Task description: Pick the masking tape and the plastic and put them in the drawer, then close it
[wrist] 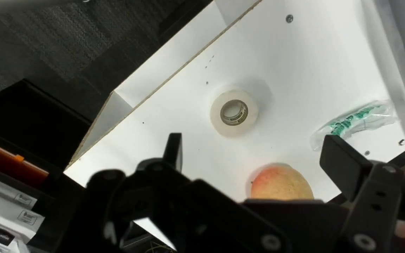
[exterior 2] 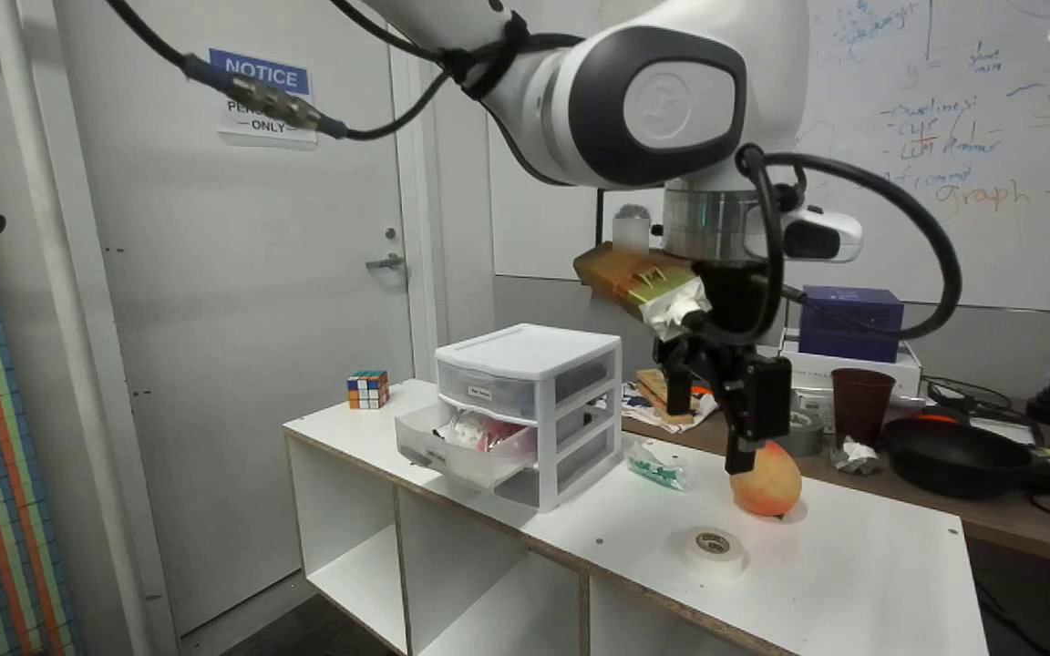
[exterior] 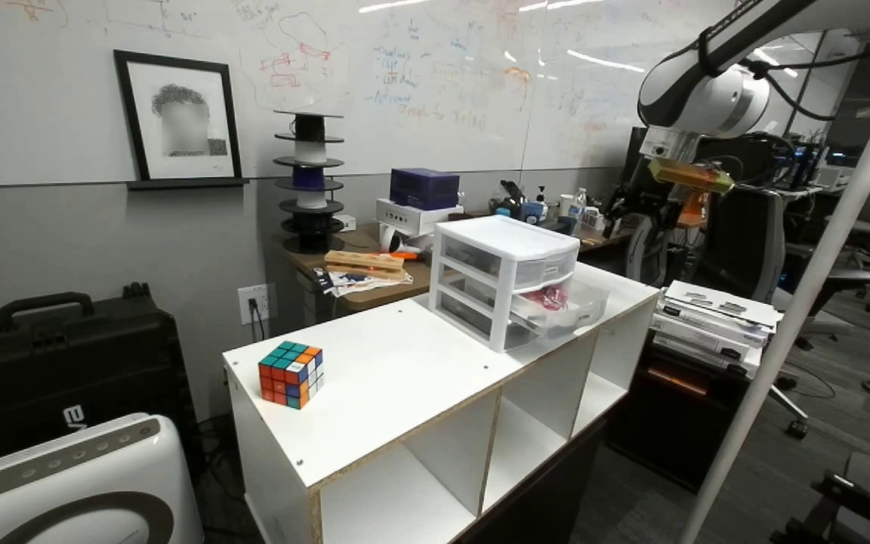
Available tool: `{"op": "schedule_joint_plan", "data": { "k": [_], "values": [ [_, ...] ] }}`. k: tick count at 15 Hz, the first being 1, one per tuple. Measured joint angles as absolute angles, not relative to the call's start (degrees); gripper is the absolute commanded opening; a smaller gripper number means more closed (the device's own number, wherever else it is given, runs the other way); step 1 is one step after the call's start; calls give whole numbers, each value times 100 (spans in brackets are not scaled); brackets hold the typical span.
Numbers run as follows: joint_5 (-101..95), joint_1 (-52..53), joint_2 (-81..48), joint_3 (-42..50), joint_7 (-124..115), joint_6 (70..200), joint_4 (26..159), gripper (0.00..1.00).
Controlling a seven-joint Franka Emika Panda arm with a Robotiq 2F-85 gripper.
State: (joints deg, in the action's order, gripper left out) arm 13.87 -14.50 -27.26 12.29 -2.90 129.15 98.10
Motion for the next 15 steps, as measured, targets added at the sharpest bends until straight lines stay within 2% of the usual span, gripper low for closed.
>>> {"op": "schedule_joint_plan", "data": {
  "k": [7,15],
  "values": [
    [1350,-1443,-3867,1140,-955,13054,8836,100],
    [1277,-1450,-4609,1131,-1268,12779,8158,100]
  ]
}}
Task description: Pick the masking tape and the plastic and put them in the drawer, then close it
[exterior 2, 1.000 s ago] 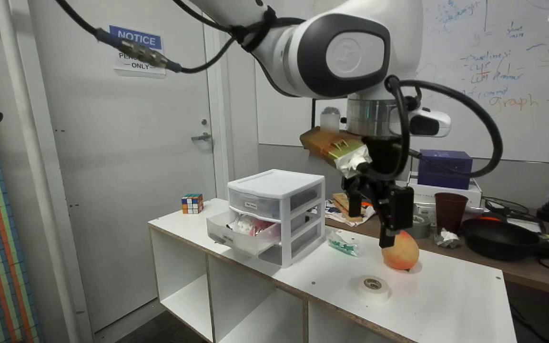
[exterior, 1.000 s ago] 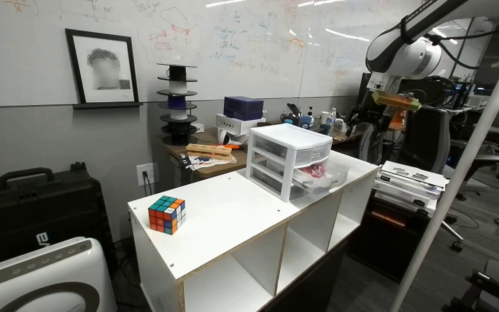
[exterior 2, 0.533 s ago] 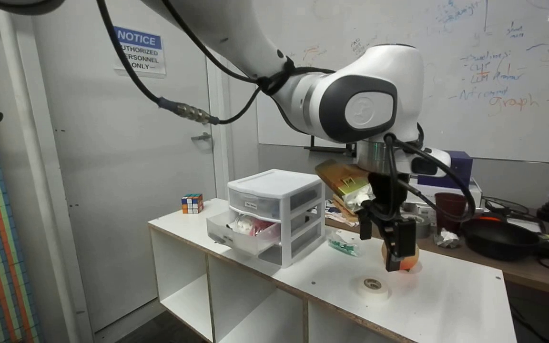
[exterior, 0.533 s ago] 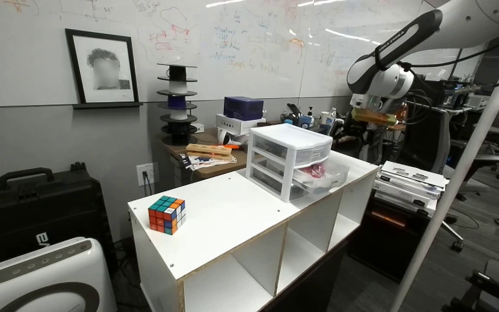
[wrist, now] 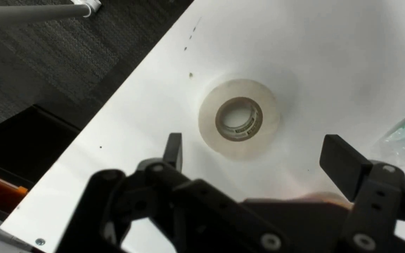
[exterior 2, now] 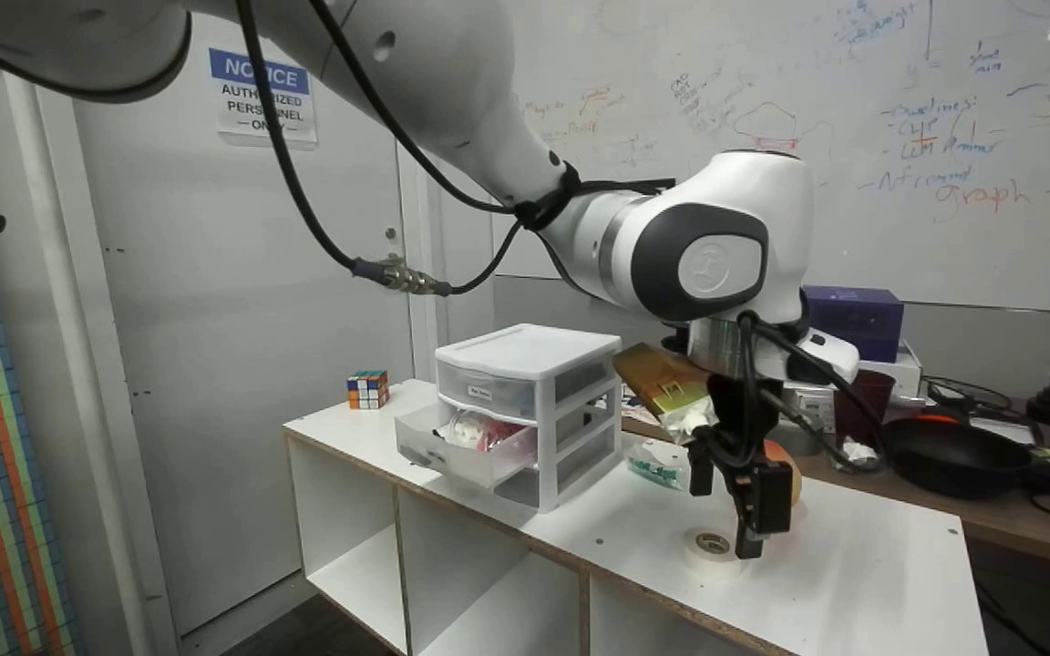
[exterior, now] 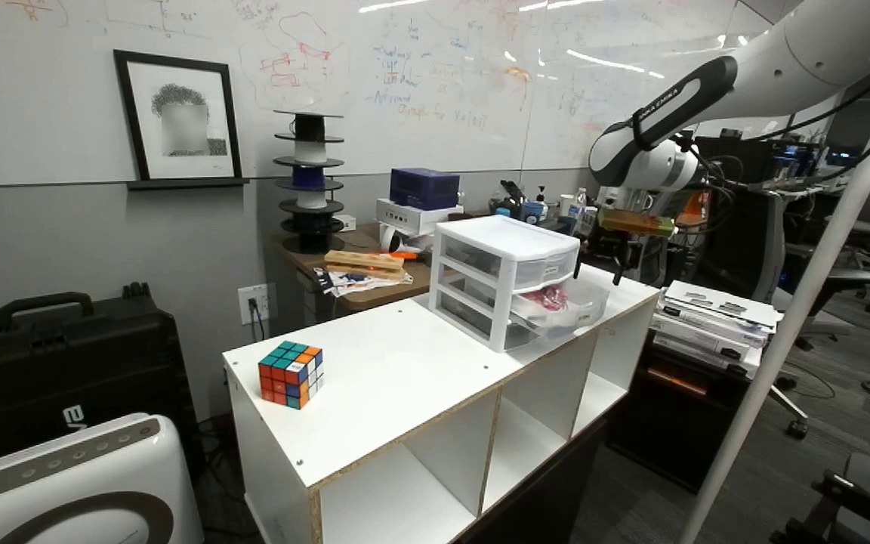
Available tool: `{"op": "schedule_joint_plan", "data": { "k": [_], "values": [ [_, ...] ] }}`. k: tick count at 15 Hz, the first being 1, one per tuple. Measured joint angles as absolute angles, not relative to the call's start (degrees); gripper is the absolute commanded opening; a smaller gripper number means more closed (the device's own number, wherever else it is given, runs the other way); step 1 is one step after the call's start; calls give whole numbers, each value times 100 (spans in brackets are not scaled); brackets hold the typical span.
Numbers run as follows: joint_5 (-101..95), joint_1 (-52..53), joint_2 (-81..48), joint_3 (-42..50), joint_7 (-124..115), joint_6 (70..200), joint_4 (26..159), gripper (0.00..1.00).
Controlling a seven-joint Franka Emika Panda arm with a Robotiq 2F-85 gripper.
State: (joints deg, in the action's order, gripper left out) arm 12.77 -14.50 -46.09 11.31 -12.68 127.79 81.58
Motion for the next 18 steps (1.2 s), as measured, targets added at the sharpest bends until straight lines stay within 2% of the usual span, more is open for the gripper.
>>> {"op": "schedule_joint_plan", "data": {
  "k": [4,5,7,11,18],
  "values": [
    [1224,-1443,-4817,1130,-1319,12594,8043,100],
    [1208,-1441,-4848,1130,-1330,12574,8033,75],
    [1165,-1441,-4902,1130,-1340,12569,8003,66],
    [1064,-1440,-4940,1133,-1355,12566,7918,34],
    [995,-1405,-4844,1132,-1357,12086,7907,34]
  ]
}}
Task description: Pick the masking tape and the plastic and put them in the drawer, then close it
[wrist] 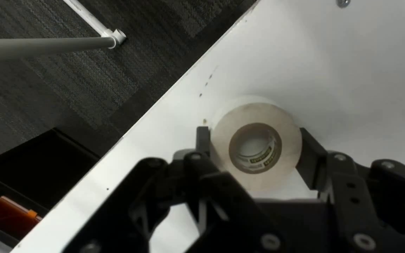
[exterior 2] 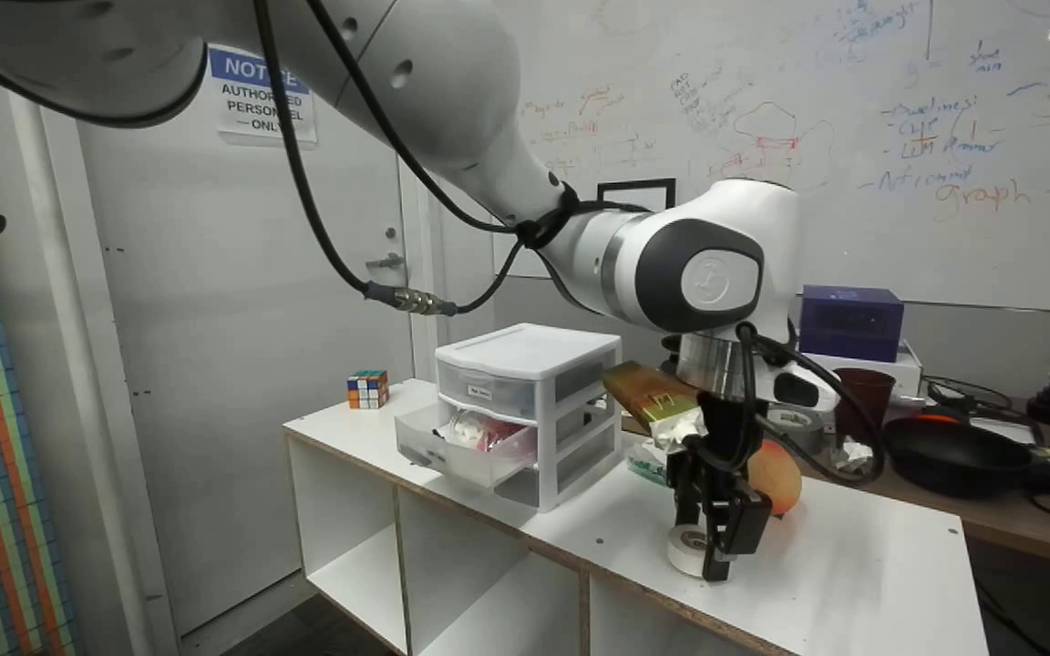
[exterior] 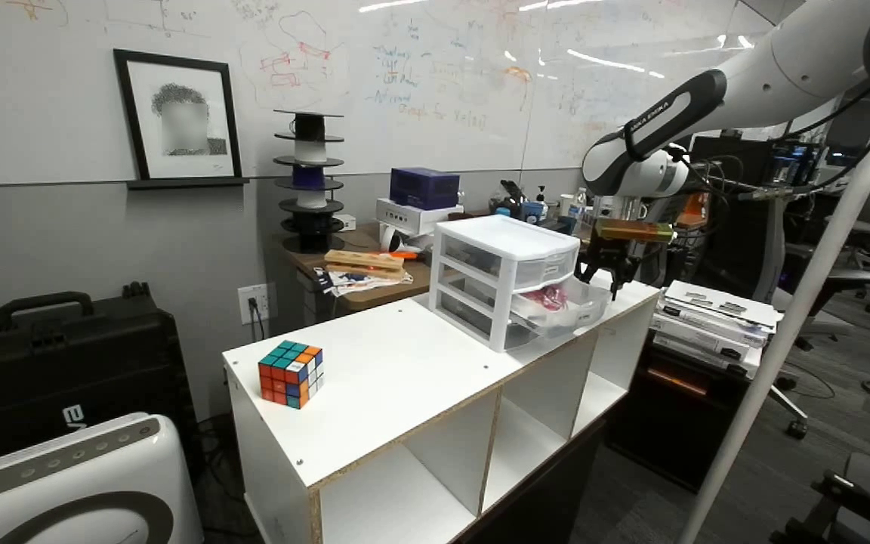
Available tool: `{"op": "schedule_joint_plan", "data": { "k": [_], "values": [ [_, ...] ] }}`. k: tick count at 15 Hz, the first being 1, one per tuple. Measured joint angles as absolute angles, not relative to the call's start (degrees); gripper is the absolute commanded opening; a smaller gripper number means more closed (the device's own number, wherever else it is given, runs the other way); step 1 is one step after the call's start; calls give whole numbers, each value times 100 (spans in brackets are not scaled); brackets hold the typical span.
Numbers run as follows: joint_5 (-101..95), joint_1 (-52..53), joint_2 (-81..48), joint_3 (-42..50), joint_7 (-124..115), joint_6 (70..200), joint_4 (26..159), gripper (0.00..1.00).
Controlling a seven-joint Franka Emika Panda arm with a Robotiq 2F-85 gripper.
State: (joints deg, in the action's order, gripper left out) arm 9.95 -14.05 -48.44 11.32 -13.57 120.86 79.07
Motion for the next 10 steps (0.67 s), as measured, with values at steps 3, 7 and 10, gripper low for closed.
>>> {"op": "schedule_joint_plan", "data": {
  "k": [3,7,10],
  "values": [
    [826,-1356,-4594,1164,-1407,11981,8005,34],
    [476,-1203,-3879,1259,-1458,11977,8399,34],
    [249,-1055,-3133,1243,-1405,11970,8962,34]
  ]
}}
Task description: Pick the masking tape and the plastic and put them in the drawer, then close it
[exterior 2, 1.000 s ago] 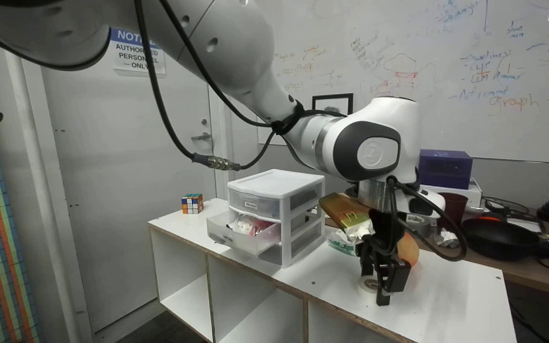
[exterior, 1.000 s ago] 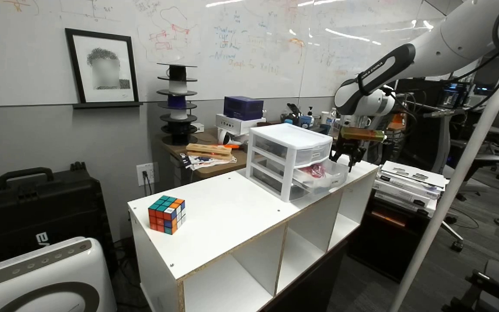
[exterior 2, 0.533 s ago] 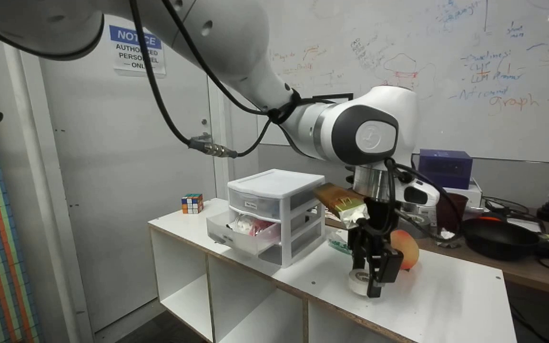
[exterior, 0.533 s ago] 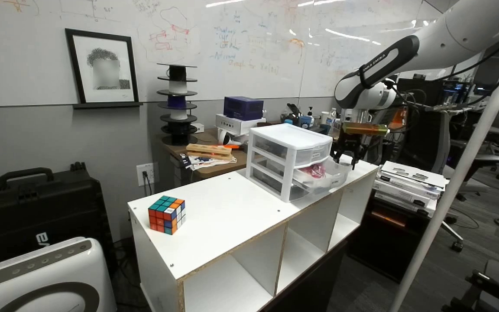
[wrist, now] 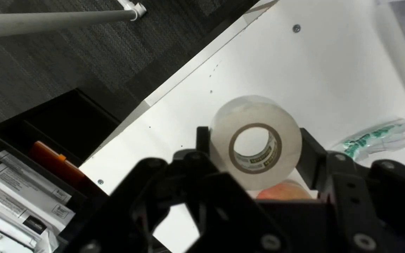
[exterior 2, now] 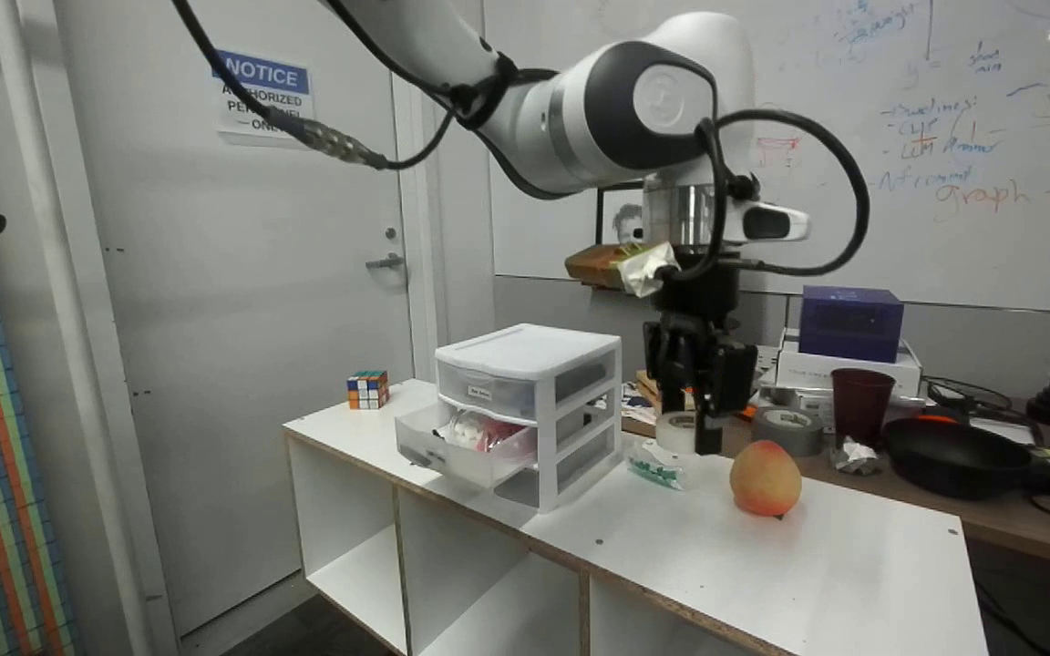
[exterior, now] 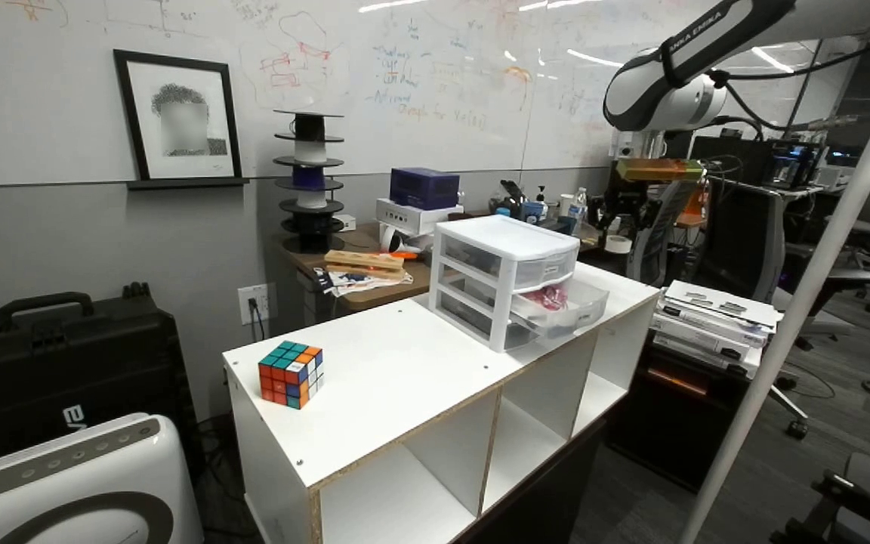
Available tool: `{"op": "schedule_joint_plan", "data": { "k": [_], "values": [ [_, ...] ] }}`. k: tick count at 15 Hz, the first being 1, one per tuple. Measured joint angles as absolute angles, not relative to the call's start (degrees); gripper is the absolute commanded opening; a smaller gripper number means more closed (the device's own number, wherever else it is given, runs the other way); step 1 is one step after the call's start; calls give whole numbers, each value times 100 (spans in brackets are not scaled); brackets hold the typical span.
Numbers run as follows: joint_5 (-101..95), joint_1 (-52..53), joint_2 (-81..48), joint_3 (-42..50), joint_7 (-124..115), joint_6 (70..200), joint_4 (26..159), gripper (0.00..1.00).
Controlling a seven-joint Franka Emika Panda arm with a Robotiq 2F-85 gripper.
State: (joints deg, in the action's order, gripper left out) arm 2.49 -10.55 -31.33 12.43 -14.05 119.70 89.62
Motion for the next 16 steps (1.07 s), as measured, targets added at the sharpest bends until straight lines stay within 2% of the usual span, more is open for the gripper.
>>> {"op": "schedule_joint_plan", "data": {
  "k": [8,16],
  "values": [
    [97,-703,-1370,761,-374,12084,10900,34],
    [454,-583,-676,289,882,12207,12389,34]
  ]
}}
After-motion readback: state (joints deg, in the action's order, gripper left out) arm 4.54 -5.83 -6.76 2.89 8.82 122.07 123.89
